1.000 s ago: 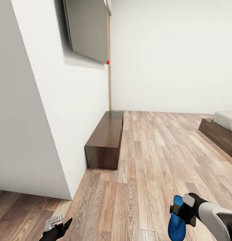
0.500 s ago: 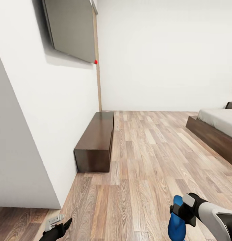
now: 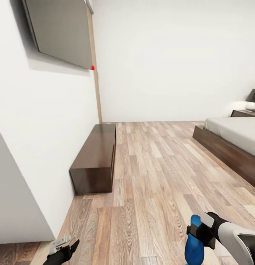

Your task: In the bedroom, move the book from the bed onto either nightstand, and place the two sandals side by side next to the bed.

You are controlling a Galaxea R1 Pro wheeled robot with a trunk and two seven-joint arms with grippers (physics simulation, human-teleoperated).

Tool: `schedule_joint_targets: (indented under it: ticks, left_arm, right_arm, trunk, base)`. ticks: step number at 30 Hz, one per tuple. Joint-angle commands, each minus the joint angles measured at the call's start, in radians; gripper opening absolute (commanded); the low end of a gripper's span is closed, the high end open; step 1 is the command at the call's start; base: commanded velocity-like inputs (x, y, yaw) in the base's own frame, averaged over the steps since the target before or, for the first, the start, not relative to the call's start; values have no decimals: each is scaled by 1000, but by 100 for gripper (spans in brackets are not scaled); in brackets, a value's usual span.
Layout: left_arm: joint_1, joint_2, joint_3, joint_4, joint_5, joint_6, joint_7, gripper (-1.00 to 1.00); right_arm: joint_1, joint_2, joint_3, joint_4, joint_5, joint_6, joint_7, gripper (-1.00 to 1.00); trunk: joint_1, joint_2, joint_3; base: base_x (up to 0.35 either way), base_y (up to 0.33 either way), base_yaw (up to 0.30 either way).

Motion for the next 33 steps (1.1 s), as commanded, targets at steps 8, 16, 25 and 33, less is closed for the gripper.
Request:
schedule_joint_targets:
  ticks: [8,16,25,33]
  left_arm:
    - [-1,0,2,1,5,-1,-6,100]
    - [0,0,2,1,5,-1,-6,100]
    - [-1,0,2,1,5,-1,-6,100]
    - [-1,0,2,1,5,-1,-6,100]
  right_arm:
    - [-1,0,-2,1,-6,0,-5,-100]
    - [-1,-1,-2,2,-6,0,-6,-100]
    - [-1,-1,-1,0,-7,0,-5,-100]
    - [-1,-1,-2,0,-7,0,-5,-100]
  trunk:
    - [0,0,-1]
    - [0,0,-1]
    - [0,0,-1]
    - [0,0,-1]
  base:
    - [10,0,-32]
    - [1,0,-2]
    - [0,0,-11]
    - [0,0,-175]
